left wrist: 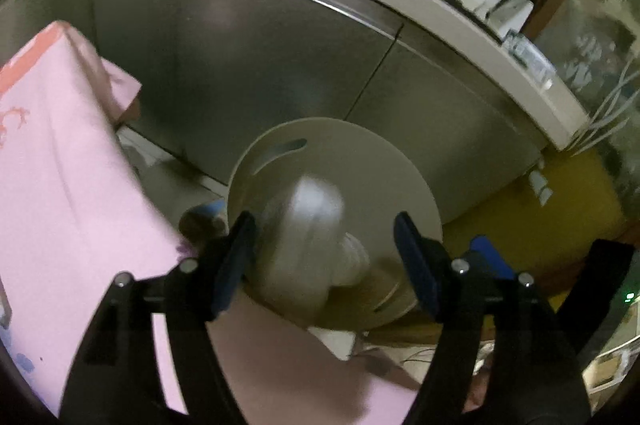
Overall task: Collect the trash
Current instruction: 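Carry the wipe pack and cup over the white bin and open both tools, then move both empty tools back to the trash pile, then grasp the yellow snack bag with the right tool while the left grasps the yellow seasoning box, then carry the yellow bag and box to the white bin and open both tools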
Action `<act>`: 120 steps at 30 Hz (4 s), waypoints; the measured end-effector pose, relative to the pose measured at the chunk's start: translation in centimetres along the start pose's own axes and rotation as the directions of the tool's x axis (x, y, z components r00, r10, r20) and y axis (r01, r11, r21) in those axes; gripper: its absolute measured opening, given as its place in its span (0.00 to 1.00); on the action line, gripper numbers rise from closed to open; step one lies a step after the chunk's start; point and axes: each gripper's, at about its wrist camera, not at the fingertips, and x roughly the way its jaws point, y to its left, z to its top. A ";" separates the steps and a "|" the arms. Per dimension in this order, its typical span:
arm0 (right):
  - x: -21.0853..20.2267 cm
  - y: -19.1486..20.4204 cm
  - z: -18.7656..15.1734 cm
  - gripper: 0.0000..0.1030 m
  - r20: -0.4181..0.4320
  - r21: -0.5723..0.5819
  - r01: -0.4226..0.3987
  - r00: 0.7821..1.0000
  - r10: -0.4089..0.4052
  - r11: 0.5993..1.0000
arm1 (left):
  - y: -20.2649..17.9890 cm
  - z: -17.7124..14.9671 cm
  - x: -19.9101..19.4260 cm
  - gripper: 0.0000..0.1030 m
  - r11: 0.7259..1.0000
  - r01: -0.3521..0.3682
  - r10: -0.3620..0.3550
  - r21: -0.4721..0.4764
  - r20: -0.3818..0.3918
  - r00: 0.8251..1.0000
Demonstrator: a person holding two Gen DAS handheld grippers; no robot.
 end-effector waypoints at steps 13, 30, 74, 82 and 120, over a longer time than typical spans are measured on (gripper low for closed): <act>-2.8 3.4 -1.3 0.74 -0.008 0.011 -0.085 0.996 0.085 0.996 | 3.7 -7.4 -10.8 0.67 1.000 -0.013 0.015 -0.014 0.123 0.992; -2.2 21.5 -9.6 0.65 -0.322 -0.250 -0.400 0.893 0.314 0.882 | 14.7 -26.0 -26.7 0.67 0.925 -0.327 0.364 -0.191 0.207 0.908; -4.7 27.9 -17.2 0.00 -0.532 -0.342 -0.583 0.767 0.359 0.737 | 18.7 -31.5 -28.2 0.43 0.838 -0.421 0.490 -0.348 0.139 0.860; -3.6 28.2 -17.3 0.00 -0.531 -0.363 -0.559 0.781 0.328 0.745 | 19.8 -29.3 -27.0 0.44 0.814 -0.473 0.536 -0.336 0.124 0.835; -0.5 24.2 -16.9 0.00 -0.594 -0.036 -0.632 0.636 0.492 0.774 | 16.7 -26.4 -25.9 0.23 0.908 -0.315 0.359 -0.277 0.123 0.925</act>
